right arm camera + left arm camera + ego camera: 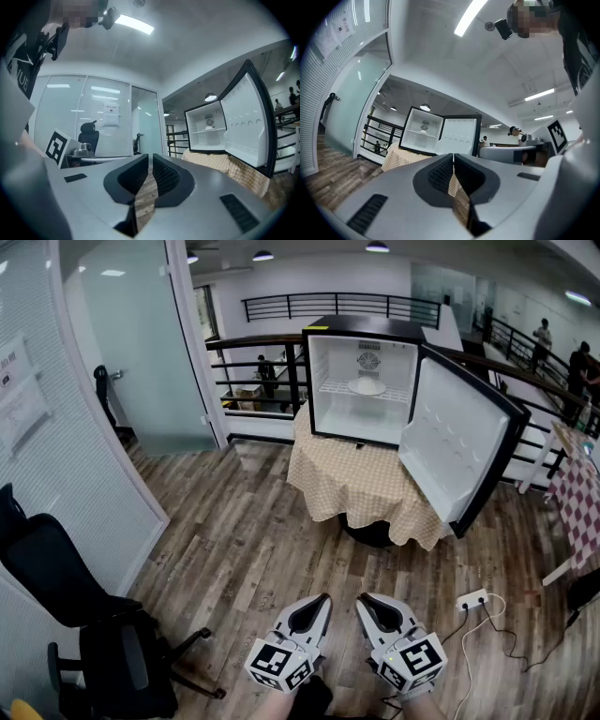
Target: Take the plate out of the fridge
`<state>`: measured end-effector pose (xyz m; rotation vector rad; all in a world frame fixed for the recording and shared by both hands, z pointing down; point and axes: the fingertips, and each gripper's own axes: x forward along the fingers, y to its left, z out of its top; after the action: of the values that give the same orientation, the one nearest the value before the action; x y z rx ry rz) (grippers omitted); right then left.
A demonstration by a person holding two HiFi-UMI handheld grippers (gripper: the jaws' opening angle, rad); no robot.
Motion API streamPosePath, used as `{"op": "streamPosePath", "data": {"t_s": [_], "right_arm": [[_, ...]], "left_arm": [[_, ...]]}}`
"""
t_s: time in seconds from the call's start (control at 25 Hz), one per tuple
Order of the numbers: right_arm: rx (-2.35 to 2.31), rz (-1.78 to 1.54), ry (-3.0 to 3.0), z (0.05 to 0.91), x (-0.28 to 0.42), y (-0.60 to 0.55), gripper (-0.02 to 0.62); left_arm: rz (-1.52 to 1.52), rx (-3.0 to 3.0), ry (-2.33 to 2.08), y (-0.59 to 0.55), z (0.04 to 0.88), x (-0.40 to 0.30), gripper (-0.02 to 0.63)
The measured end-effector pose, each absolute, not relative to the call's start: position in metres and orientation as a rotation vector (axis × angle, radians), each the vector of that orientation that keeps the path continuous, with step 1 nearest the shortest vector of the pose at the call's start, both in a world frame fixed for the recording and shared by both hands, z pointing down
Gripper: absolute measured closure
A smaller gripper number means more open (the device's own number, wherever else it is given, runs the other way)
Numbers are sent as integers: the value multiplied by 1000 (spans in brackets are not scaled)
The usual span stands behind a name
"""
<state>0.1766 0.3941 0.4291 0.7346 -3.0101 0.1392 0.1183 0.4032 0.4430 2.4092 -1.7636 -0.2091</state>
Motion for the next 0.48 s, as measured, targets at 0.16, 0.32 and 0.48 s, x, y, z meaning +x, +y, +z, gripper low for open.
{"op": "streamPosePath", "data": {"t_s": [0.16,0.32,0.48], "right_arm": [[735,148,-3001,431,158,371,545],[746,152,-2991,432,140,352,545],[765,172,-2980,434,126,334,545]], "left_arm": [[-218,2406,-1759,380,441,100,591],[-218,2407,-1743,359,442,84,591],[-223,2416,-1719,341,442,71,591]]}}
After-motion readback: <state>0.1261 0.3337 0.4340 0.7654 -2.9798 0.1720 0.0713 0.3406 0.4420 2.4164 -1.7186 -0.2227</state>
